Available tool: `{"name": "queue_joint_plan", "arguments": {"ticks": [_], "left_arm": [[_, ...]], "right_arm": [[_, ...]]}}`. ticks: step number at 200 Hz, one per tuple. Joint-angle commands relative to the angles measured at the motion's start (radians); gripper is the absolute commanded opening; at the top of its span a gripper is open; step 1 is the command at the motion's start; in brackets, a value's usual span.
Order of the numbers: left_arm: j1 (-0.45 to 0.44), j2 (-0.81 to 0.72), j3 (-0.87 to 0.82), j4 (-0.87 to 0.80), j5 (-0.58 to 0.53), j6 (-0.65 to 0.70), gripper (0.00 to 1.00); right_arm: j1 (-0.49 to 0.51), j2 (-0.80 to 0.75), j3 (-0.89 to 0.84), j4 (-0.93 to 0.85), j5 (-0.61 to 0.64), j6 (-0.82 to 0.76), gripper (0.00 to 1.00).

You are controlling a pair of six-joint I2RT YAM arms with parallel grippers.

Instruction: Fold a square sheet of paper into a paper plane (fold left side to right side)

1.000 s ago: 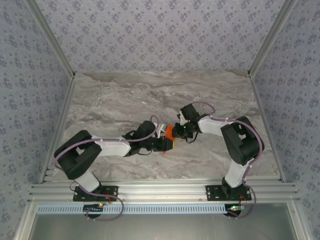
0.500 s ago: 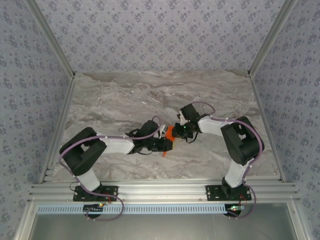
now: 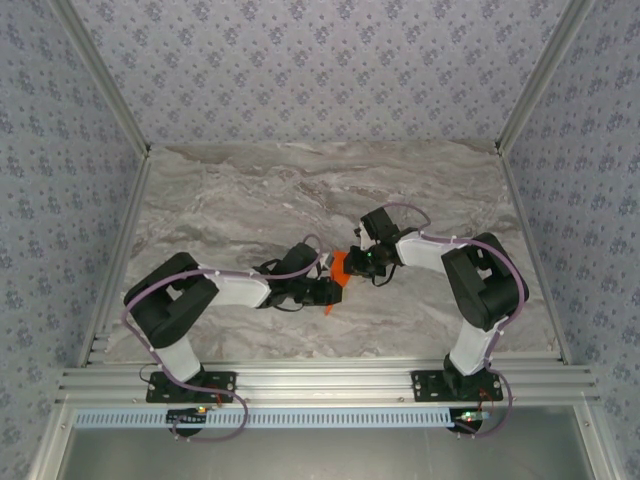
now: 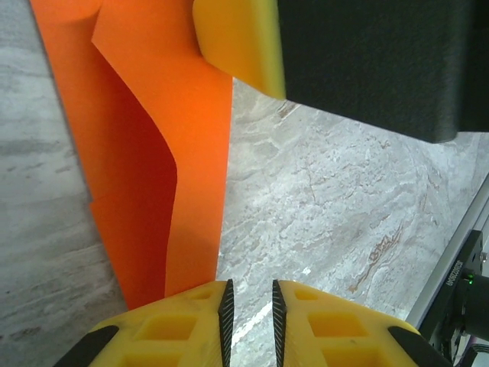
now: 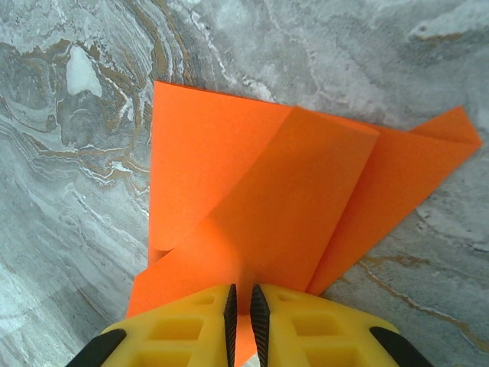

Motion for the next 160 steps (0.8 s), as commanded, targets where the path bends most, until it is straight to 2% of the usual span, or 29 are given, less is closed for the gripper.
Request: {"name": "queue_joint_plan", "arguments": {"ticks": [1, 47, 83, 114, 160], "left_arm": [[0.001, 0.02, 0.002, -0.021, -0.01, 0.014, 0.23], [0.001, 0.029, -0.037, 0.002, -0.021, -0.01, 0.21], [-0.009, 0.043, -0.07, 0.015, -0.036, -0.029, 0.15], [-0.016, 0.061, -0.081, 0.019, -0.05, -0.038, 0.12], [-0.016, 0.078, -0.088, 0.032, -0.052, -0.043, 0.09]], "right_arm": [[-0.008, 0.035, -0.037, -0.093, 0.085, -0.011, 0.2], [-0.018, -0.016, -0.049, -0.022, 0.033, -0.014, 0.2], [-0.038, -0.153, -0.079, 0.023, 0.004, -0.024, 0.19], [-0.04, -0.258, -0.128, 0.017, 0.001, -0.032, 0.13], [0.031, -0.303, -0.238, 0.146, -0.031, 0.034, 0.11]]}}
